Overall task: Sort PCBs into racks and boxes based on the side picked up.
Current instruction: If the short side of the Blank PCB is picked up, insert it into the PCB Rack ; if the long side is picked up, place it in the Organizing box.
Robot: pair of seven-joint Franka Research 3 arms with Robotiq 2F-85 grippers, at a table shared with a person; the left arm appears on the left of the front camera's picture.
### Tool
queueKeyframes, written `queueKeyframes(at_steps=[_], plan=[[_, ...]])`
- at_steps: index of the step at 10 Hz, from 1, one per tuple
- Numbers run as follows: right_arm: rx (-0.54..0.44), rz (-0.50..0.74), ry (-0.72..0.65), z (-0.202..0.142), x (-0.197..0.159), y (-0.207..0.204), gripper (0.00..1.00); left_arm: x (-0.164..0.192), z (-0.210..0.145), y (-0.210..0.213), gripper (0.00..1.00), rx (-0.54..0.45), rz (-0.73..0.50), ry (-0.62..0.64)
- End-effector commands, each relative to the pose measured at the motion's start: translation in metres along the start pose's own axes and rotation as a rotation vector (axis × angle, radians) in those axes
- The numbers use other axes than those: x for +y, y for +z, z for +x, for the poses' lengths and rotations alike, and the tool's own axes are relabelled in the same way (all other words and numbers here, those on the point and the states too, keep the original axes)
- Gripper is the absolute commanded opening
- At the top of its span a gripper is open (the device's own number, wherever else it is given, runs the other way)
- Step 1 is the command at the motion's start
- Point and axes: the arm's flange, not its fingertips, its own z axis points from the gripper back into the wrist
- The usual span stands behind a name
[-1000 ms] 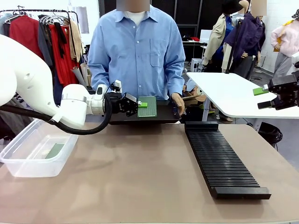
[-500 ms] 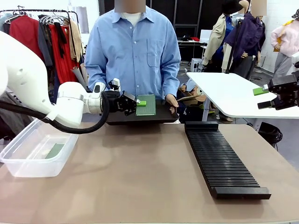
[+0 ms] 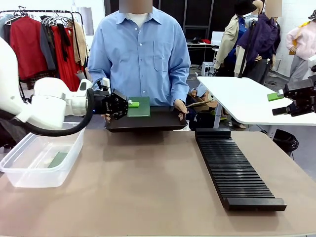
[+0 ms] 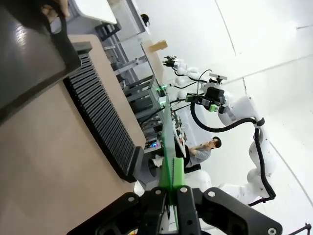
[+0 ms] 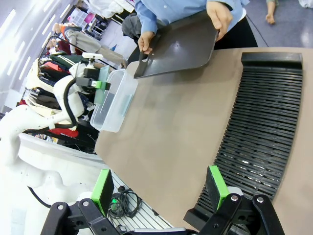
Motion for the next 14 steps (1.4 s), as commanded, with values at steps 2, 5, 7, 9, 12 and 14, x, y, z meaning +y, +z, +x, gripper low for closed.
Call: queueKeyframes(at_steps=[2, 5, 7, 9, 12, 14], plan=[[-0.024, 0.019, 0.004, 0.004, 0.002, -0.002, 1.0, -0.038, -0.016, 0.026, 0.0, 0.044, 0.132, 0.119], [-0.024, 0.019, 0.004, 0.004, 0.002, -0.002, 1.0, -0.067, -0.023, 0.066, 0.0, 0.08, 0.278, 0.29], [-0.024, 0.019, 0.004, 0.004, 0.002, -0.002, 1.0, -0.079, -0.019, 0.086, 0.0, 0.107, 0.438, 0.342], [-0.024, 0.019, 0.004, 0.004, 0.002, -0.002, 1.0, -0.087, -0.011, 0.11, 0.0, 0.129, 0.611, 0.391], [-0.024, 0.019, 0.004, 0.004, 0.002, -0.002, 1.0, -0.095, -0.003, 0.13, 0.0, 0.244, 0.831, 0.512], [-0.024, 0.019, 0.004, 0.004, 0.002, -0.002, 1.0, -0.095, 0.007, 0.135, 0.0, 0.271, 0.962, 0.562]])
